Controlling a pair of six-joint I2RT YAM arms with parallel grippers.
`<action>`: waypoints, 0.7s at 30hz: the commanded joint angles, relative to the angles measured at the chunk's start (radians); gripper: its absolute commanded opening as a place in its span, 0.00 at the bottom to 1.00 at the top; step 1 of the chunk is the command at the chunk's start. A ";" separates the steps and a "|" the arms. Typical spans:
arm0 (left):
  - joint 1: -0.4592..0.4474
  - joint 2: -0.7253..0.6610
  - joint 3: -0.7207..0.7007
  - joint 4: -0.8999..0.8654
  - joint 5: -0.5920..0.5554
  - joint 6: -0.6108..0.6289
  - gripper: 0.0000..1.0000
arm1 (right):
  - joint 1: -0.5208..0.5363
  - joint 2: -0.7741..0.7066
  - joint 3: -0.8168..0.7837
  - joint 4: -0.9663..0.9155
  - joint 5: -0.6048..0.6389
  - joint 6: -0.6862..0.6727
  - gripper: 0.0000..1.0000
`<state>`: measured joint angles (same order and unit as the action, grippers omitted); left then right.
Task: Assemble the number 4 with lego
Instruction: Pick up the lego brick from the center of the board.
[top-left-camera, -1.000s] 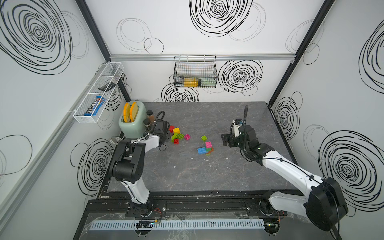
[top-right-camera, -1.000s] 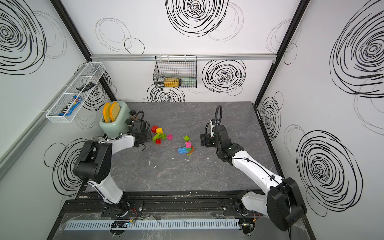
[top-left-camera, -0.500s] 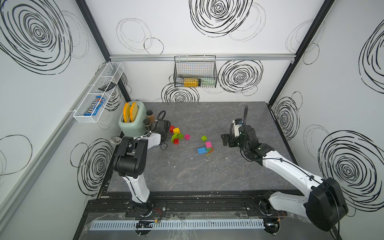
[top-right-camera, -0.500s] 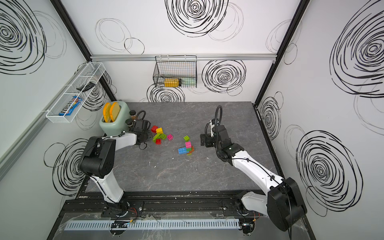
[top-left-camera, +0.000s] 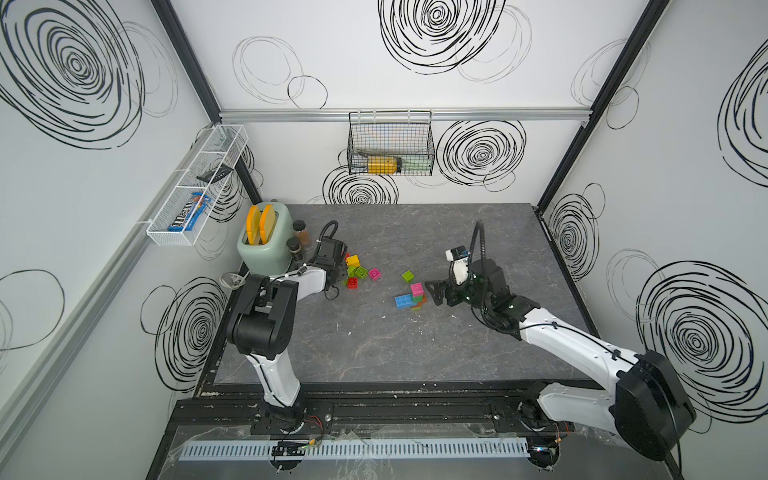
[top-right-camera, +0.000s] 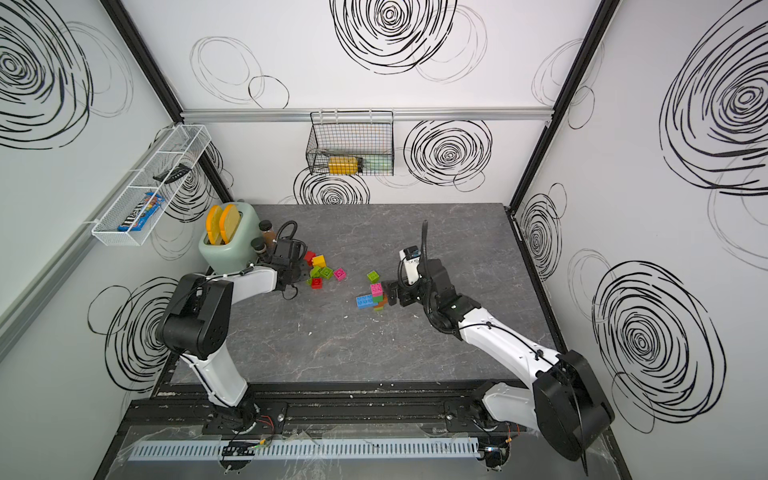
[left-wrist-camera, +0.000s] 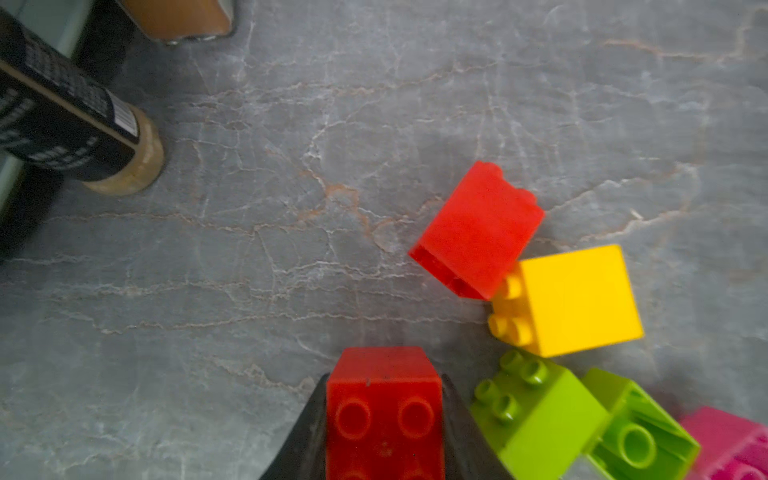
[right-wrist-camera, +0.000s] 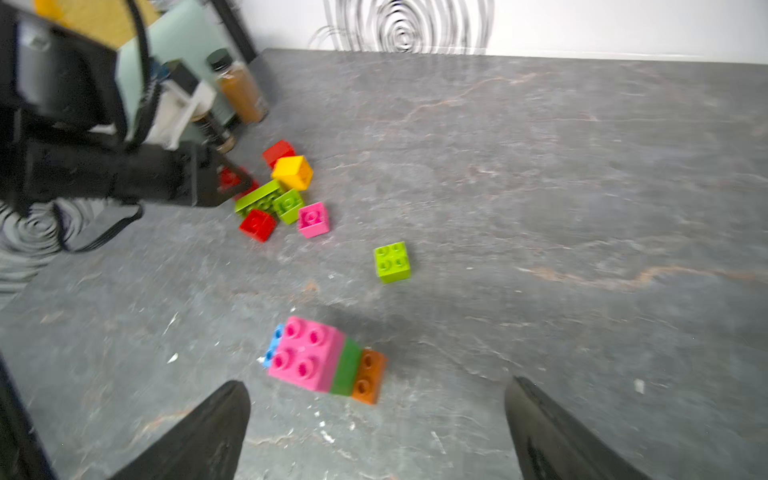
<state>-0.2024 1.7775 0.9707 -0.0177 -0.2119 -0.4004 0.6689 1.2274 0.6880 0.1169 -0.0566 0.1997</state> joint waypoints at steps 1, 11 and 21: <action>-0.038 -0.093 -0.044 0.049 -0.019 -0.005 0.00 | 0.096 0.062 -0.008 0.124 0.122 -0.080 1.00; -0.116 -0.283 -0.111 -0.016 0.031 -0.012 0.00 | 0.119 0.240 0.042 0.161 0.174 0.055 0.69; -0.200 -0.378 -0.117 -0.087 0.192 0.023 0.00 | 0.120 0.318 0.061 0.168 0.168 -0.044 0.45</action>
<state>-0.3943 1.4300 0.8650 -0.1043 -0.1059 -0.3904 0.7826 1.5196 0.7208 0.2783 0.0998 0.2016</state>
